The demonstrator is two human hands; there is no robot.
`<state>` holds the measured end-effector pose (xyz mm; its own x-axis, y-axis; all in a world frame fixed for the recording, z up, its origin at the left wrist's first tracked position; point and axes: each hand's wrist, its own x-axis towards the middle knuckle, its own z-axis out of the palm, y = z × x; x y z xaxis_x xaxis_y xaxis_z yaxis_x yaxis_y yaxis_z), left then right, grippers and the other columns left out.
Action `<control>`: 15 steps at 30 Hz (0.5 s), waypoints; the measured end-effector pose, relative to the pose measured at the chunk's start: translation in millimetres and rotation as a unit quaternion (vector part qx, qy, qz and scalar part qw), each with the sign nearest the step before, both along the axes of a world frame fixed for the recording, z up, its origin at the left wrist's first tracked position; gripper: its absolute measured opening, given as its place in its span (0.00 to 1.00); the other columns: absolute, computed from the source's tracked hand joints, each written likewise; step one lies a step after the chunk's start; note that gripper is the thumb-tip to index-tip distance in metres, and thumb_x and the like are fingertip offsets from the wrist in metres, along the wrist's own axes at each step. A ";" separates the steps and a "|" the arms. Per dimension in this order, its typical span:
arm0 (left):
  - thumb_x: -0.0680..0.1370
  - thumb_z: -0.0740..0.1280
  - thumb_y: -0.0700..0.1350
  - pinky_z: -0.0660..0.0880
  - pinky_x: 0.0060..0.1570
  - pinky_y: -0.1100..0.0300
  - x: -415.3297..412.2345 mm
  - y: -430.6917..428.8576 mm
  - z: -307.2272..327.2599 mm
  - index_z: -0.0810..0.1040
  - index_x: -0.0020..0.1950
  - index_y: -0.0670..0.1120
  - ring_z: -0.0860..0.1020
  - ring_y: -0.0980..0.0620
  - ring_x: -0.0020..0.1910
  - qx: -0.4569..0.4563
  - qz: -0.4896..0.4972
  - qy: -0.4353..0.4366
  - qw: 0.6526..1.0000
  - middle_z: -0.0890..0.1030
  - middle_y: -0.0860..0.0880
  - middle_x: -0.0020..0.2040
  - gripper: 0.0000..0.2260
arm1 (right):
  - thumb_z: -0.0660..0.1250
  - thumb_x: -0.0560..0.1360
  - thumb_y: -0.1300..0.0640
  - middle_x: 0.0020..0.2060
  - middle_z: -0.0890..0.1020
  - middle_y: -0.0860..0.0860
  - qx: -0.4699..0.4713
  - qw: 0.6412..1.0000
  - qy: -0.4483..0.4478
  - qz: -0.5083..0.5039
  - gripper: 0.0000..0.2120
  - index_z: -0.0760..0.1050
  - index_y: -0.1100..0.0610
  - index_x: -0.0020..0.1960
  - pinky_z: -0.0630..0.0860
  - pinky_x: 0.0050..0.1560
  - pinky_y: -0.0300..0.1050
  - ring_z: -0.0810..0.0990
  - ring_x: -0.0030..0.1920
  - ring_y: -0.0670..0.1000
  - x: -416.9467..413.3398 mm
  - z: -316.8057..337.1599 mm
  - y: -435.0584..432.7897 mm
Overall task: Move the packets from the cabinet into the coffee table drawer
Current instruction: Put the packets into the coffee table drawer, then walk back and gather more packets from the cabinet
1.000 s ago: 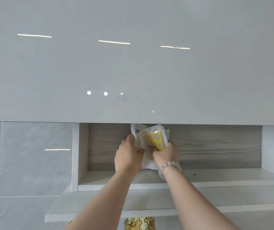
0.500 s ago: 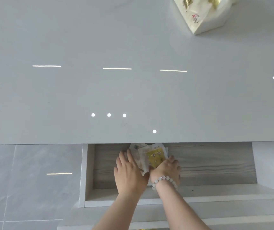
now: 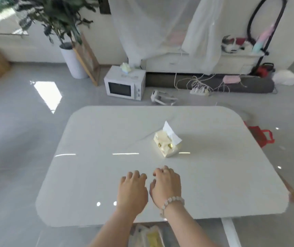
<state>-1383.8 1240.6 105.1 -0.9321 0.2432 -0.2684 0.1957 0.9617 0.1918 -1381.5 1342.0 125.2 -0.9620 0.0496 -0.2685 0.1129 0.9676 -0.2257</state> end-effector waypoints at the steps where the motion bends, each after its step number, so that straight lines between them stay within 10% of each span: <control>1: 0.81 0.55 0.50 0.62 0.62 0.60 -10.3 -4.9 31.0 0.67 0.69 0.51 0.67 0.52 0.66 0.004 0.019 0.025 0.999 0.70 0.53 0.65 0.16 | 0.55 0.79 0.57 0.60 0.73 0.51 0.010 0.999 0.032 0.021 0.14 0.71 0.54 0.62 0.66 0.61 0.44 0.71 0.62 0.52 -11.0 29.8 1.1; 15: 0.80 0.57 0.46 0.65 0.57 0.57 40.3 -157.3 316.3 0.73 0.66 0.50 0.71 0.48 0.62 0.018 0.256 0.259 0.931 0.75 0.49 0.60 0.15 | 0.56 0.78 0.58 0.59 0.75 0.53 0.032 0.920 0.291 0.261 0.14 0.71 0.56 0.62 0.67 0.57 0.47 0.73 0.59 0.54 -9.2 305.4 -114.3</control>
<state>-1343.5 1083.3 421.4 -0.9306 -0.2679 0.2493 -0.2112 0.9495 0.2322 -1390.7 1227.8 430.6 -0.8392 -0.4613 0.2879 -0.4925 0.8693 -0.0426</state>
